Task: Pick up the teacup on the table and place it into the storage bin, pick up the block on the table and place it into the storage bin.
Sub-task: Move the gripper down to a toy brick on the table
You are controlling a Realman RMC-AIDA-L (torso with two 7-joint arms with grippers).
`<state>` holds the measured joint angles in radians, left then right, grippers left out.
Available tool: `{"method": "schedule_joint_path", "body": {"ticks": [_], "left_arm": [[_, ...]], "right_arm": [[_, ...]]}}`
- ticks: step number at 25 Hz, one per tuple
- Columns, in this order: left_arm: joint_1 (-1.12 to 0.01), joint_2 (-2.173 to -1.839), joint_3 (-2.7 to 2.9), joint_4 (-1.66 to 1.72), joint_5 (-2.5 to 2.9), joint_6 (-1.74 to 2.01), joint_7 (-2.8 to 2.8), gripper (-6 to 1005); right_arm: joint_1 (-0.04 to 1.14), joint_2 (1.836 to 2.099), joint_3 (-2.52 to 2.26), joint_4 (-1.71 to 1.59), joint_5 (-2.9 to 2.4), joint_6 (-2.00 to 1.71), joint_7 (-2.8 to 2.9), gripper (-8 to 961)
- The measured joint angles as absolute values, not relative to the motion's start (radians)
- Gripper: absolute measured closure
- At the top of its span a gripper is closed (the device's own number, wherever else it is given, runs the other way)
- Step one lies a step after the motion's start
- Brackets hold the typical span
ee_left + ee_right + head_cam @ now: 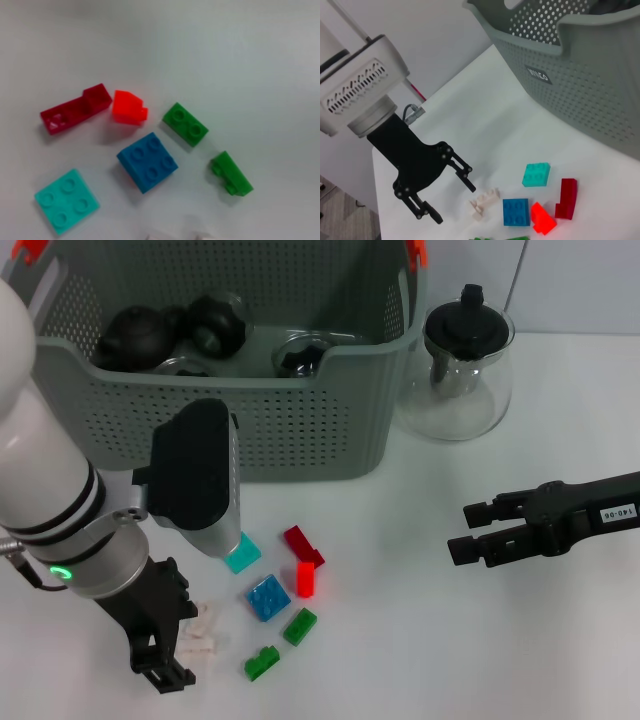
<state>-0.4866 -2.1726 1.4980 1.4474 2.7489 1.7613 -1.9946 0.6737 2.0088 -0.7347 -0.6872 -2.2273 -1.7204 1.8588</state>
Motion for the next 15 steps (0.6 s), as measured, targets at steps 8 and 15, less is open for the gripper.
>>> {"method": "schedule_joint_path", "body": {"ticks": [8,15], "left_arm": [[-0.472,-2.173,1.504,1.441,2.801,1.727,-1.999,298],[-0.457,-2.176,1.542,1.444,2.803,1.723,-2.011,386]], "right_arm": [[0.671,2.008,-0.735,-0.687,-2.225,-1.72,1.859,8],[0.672,2.008,-0.735,-0.69,-2.224,-1.719,1.859,8]]}}
